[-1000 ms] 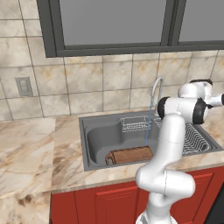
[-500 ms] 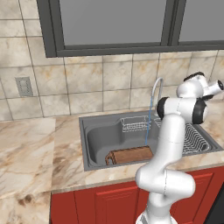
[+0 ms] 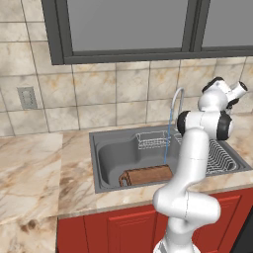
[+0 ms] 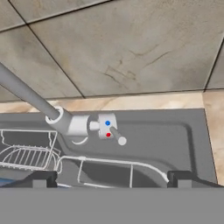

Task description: Turn on the sink faucet with hot water and rinse the cutting board for ten seconds, then turn off the faucet. Push the cutting board to reach the water if necessary.

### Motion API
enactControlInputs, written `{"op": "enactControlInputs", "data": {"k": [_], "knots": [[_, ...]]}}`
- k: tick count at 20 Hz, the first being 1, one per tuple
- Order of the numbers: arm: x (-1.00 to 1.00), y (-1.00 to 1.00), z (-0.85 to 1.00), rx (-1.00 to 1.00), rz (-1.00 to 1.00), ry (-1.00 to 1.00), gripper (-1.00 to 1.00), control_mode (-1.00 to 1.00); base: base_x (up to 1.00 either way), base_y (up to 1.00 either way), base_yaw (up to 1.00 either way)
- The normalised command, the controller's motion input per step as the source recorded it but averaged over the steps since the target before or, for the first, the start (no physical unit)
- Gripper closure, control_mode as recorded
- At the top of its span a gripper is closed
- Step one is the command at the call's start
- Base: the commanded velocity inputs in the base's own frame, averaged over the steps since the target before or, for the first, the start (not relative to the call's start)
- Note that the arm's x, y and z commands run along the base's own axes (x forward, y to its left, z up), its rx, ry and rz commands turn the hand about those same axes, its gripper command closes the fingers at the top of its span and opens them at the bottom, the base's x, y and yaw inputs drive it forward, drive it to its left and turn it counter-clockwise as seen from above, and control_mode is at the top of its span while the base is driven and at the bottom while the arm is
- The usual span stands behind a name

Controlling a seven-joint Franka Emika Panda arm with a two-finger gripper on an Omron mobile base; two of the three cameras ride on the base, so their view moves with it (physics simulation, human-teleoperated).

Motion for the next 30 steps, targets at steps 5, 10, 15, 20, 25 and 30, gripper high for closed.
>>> {"op": "enactControlInputs", "data": {"k": [5, 10, 15, 20, 25, 30], "knots": [[0.0, 0.0, 0.0, 0.0, 0.03, 0.0, -1.0, -1.0, 0.0, 0.0, 0.0], [0.0, 0.0, 0.0, 0.0, 0.04, -0.02, -1.0, -1.0, 0.0, 0.0, 0.0], [0.0, -0.11, 0.0, 0.0, 0.08, -0.04, -1.0, -1.0, 0.0, 0.0, 0.0], [0.01, -0.2, 0.0, 0.0, 0.07, -0.05, -1.0, -1.0, 0.0, 0.0, 0.0], [0.07, -0.09, 0.0, 0.0, 0.03, -0.03, -1.0, -1.0, 0.0, 0.0, 0.0], [0.04, 0.0, -0.04, 0.0, 0.0, 0.0, -1.0, -1.0, 0.0, 0.0, 0.0]]}}
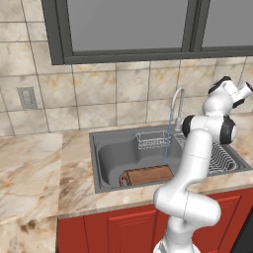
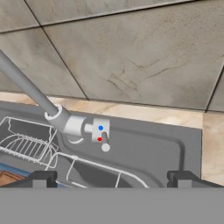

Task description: Turn on the sink faucet with hot water and rinse the cutting board for ten seconds, then turn off the faucet. Push the cutting board to reach the water if necessary.

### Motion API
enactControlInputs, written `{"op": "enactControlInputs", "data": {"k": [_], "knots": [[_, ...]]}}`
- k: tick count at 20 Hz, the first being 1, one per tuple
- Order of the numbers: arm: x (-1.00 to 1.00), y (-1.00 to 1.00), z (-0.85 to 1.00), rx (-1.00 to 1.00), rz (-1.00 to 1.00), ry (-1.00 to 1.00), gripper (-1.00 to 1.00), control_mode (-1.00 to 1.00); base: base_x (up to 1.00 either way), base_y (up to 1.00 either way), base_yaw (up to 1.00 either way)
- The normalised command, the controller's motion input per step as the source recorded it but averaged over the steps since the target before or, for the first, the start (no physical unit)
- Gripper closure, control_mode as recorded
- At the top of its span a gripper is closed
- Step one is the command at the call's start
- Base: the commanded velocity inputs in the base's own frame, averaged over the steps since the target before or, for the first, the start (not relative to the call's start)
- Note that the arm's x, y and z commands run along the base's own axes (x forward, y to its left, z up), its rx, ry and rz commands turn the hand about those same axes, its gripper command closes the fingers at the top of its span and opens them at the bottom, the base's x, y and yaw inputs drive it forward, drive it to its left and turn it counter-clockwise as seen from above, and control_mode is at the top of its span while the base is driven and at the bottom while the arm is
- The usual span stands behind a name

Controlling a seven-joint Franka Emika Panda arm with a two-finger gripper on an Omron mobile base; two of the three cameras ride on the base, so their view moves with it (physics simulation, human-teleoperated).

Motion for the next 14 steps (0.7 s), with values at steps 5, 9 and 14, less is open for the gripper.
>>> {"op": "enactControlInputs", "data": {"k": [5, 9, 14], "knots": [[0.0, 0.0, -0.02, 0.0, 0.0, 0.0, -1.0, -1.0, 0.0, 0.0, 0.0], [0.01, 0.0, -0.05, 0.0, 0.0, 0.0, -1.0, -1.0, 0.0, 0.0, 0.0], [0.05, 0.0, -0.05, 0.0, 0.0, 0.0, -1.0, -1.0, 0.0, 0.0, 0.0]]}}
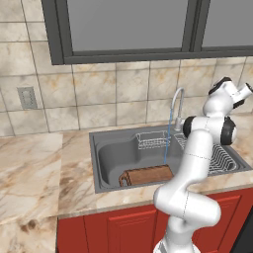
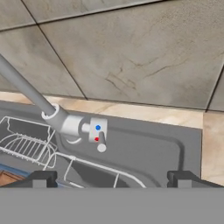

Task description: Turn on the sink faucet with hot water and rinse the cutting board for ten seconds, then turn off the faucet. Push the cutting board to reach the water if necessary.

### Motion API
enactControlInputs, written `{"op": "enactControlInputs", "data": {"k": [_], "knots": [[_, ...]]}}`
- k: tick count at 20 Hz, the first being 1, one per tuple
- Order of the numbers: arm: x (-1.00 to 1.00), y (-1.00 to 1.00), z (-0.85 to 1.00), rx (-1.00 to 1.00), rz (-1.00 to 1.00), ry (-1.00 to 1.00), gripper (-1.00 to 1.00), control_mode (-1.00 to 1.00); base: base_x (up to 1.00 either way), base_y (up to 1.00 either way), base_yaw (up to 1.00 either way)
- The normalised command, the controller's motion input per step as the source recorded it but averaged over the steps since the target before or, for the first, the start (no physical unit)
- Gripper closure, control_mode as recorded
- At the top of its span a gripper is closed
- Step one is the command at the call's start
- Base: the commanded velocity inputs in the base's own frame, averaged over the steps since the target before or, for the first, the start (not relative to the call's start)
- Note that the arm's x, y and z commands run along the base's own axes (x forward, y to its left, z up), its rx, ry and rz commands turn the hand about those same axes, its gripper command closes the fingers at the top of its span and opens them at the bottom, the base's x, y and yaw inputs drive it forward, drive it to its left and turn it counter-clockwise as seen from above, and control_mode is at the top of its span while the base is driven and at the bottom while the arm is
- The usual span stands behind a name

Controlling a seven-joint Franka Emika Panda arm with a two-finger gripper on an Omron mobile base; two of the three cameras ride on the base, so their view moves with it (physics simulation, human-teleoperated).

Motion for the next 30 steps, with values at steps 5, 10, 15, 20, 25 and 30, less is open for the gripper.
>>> {"op": "enactControlInputs", "data": {"k": [5, 10, 15, 20, 25, 30], "knots": [[0.11, 0.0, -0.03, 0.0, 0.0, 0.0, -1.0, -1.0, 0.0, 0.0, 0.0], [0.16, 0.0, -0.03, 0.0, 0.0, 0.0, -1.0, -1.0, 0.0, 0.0, 0.0], [0.14, 0.0, -0.1, 0.0, 0.0, 0.0, -1.0, -1.0, 0.0, 0.0, 0.0], [0.01, 0.0, -0.08, 0.0, 0.0, 0.0, -1.0, -1.0, 0.0, 0.0, 0.0], [0.0, 0.0, -0.09, 0.0, 0.0, 0.0, -1.0, -1.0, 0.0, 0.0, 0.0], [0.0, 0.0, -0.12, 0.0, 0.0, 0.0, -1.0, -1.0, 0.0, 0.0, 0.0]]}}
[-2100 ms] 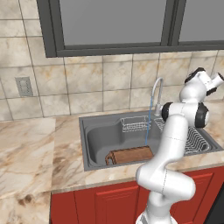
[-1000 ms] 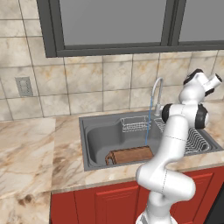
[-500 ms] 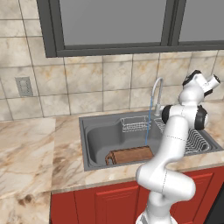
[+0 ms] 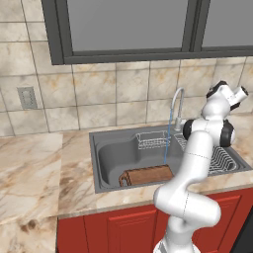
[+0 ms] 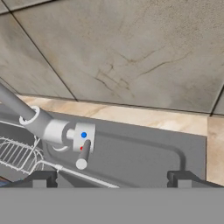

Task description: Turn on the sink faucet with hot water and rinse the cutting board for ten seconds, then turn off the faucet. Push the cutting board to reach the water if necessary.

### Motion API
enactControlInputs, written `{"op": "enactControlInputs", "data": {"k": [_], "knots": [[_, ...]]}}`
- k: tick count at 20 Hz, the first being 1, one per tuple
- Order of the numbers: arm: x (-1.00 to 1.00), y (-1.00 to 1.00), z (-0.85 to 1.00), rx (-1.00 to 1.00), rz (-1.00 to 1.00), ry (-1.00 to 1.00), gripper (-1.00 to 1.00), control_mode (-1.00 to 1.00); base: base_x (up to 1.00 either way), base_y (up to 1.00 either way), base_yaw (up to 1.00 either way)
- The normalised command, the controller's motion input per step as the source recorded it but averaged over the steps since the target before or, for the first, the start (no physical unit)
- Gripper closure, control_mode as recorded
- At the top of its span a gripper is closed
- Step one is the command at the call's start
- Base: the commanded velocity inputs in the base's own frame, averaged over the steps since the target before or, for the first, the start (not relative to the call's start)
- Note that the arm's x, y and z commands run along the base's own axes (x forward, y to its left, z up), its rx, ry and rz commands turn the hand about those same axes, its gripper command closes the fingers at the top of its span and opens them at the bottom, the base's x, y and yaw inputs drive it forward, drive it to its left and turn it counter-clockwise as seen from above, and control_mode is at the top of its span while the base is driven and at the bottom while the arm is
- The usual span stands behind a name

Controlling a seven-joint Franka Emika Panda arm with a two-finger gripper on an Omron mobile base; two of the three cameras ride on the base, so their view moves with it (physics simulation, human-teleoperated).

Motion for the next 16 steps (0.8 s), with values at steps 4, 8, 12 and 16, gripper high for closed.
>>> {"op": "enactControlInputs", "data": {"k": [4, 8, 12, 16], "knots": [[0.0, 0.01, -0.15, 0.0, 0.0, 0.0, -1.0, -1.0, 0.0, 0.0, 0.0], [0.0, 0.0, -0.06, 0.0, 0.0, 0.0, -1.0, -1.0, 0.0, 0.0, 0.0], [0.0, 0.0, 0.0, 0.0, 0.0, 0.0, -1.0, -1.0, 0.0, 0.0, 0.0], [0.0, 0.0, 0.0, 0.0, 0.0, 0.0, -1.0, -1.0, 0.0, 0.0, 0.0]]}}
